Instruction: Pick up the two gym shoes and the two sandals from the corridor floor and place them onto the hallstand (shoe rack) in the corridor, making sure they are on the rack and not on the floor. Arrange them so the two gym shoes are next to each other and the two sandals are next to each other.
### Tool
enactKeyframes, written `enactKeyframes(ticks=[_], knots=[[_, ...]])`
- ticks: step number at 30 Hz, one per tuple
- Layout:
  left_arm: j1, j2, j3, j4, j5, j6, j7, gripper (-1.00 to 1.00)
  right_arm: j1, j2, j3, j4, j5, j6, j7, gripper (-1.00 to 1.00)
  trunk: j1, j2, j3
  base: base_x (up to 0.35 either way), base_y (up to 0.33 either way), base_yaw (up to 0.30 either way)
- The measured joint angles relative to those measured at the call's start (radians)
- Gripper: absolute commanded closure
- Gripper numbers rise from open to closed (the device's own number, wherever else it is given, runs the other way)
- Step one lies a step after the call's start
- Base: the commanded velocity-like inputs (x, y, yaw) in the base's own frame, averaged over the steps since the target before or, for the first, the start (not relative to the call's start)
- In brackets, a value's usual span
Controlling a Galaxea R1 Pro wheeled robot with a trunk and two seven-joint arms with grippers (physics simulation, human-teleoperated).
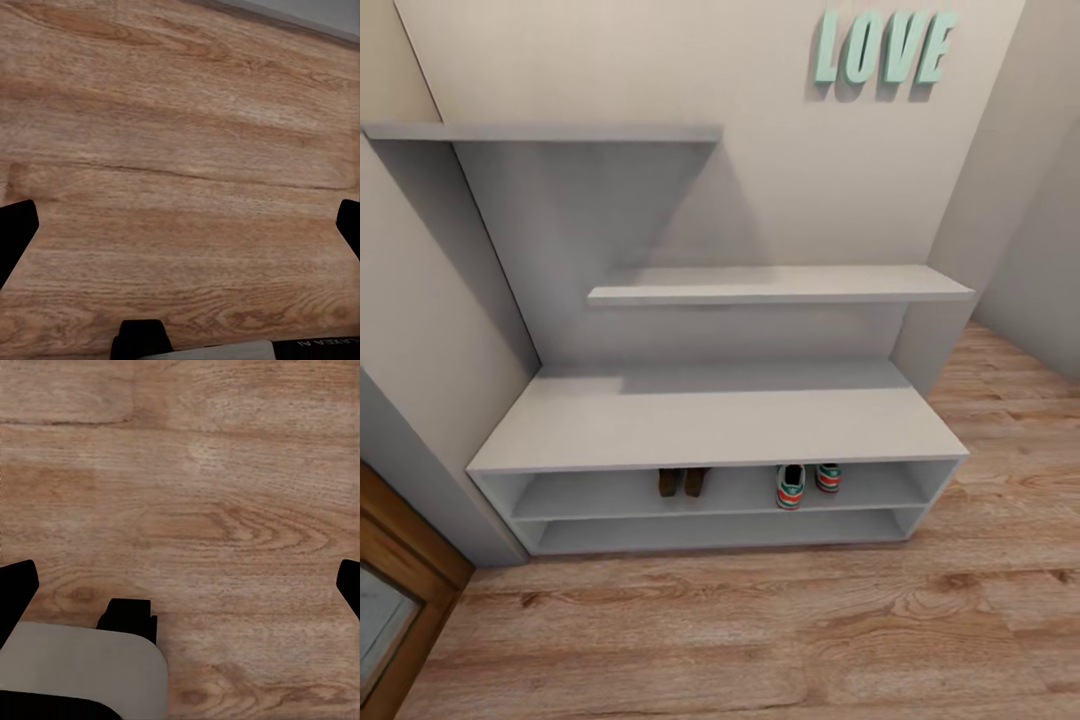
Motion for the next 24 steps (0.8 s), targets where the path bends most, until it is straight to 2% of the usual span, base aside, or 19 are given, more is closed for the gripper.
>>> enactKeyframes(ticks=[6,7,12,14,24], knots=[[0.000,-0.001,0.001,0.008,-0.001,-0.002,0.003,-1.00,0.000,0.004,0.000,0.000,0.000,0.000,0.001,-1.00,-0.023,0.042,0.019,0.000,0.000,0.000],[0.000,-0.001,0.001,0.021,-0.002,-0.003,0.003,-1.00,0.000,0.019,0.002,0.000,0.000,0.001,0.001,-1.00,-0.027,0.049,0.022,0.000,0.000,0.000],[0.000,-0.001,0.001,0.028,-0.002,-0.004,0.003,-1.00,0.000,0.046,0.000,0.000,-0.001,0.001,0.001,-1.00,-0.046,0.084,0.038,0.000,0.000,0.000],[0.000,-0.001,0.001,0.030,-0.002,-0.005,0.003,-1.00,0.000,0.065,0.001,0.000,-0.001,0.001,0.001,-1.00,-0.054,0.098,0.044,0.000,0.000,0.000],[0.000,-0.001,0.001,0.031,-0.002,-0.006,0.004,-1.00,0.000,0.084,0.000,0.000,-0.001,0.001,0.001,-1.00,-0.092,0.168,0.075,0.000,0.000,0.000]])
